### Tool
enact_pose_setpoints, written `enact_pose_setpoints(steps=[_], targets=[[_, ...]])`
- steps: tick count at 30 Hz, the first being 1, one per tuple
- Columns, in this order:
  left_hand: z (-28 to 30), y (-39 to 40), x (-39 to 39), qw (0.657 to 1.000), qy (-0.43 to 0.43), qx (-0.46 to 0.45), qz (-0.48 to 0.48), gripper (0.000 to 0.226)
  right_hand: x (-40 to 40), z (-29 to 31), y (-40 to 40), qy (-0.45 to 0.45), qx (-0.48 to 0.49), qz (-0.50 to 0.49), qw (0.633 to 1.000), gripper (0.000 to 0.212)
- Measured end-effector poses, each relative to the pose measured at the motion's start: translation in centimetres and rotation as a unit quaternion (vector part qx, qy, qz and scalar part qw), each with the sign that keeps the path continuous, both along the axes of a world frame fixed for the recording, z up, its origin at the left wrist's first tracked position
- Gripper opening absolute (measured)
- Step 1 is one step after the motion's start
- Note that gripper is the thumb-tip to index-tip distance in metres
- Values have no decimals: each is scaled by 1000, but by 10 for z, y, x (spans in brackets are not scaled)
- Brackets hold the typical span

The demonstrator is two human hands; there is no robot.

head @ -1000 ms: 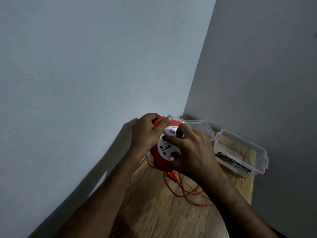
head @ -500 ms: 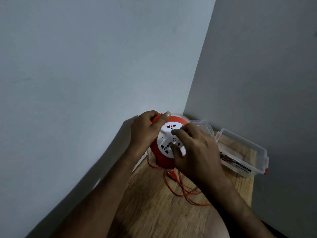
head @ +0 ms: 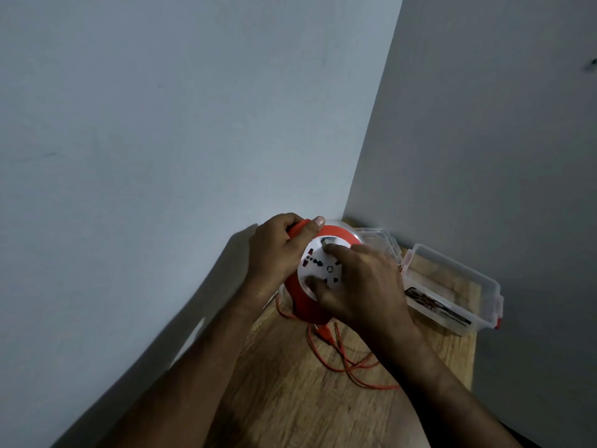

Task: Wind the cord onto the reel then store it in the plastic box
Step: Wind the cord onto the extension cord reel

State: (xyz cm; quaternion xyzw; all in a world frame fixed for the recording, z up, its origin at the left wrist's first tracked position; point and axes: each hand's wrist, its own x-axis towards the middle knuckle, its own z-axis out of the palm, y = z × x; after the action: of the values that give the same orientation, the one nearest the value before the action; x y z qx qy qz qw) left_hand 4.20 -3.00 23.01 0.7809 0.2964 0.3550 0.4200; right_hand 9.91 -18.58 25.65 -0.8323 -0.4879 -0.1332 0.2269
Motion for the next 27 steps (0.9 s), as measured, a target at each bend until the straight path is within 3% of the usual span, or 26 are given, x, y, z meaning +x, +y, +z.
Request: enact_pose_setpoints(steps=[3,5,9,11,14,17,21,27], targets=[[-2,-4,2,1000,4,-2,-1,41,-4,-1,9,111,68,-79,988,57],[-1,-5,3,1000,4,-3,2,40,-7,-1,11,139,74,-100,982,55],[1,1,2,1000,-3,-6,2,42,-12,4,0,-37,70,-48,996,38],[2,4,2,1000,-4,-1,-4,41,-9,6,-6,-90,47,16,995,46],[3,3,2,1000,-8,-7,-6,42,-2,5,-10,-86,-92,52,991,83],[1,1,1,1000,-9,-15,-1,42,2,5,-7,-100,-144,61,983,99],[0,2,0,1000,0,-13,2,42,8,1,-6,-158,-163,101,969,90],[-1,-2,1,1000,3,8,0,39,9,1,-4,-129,-71,70,987,68]])
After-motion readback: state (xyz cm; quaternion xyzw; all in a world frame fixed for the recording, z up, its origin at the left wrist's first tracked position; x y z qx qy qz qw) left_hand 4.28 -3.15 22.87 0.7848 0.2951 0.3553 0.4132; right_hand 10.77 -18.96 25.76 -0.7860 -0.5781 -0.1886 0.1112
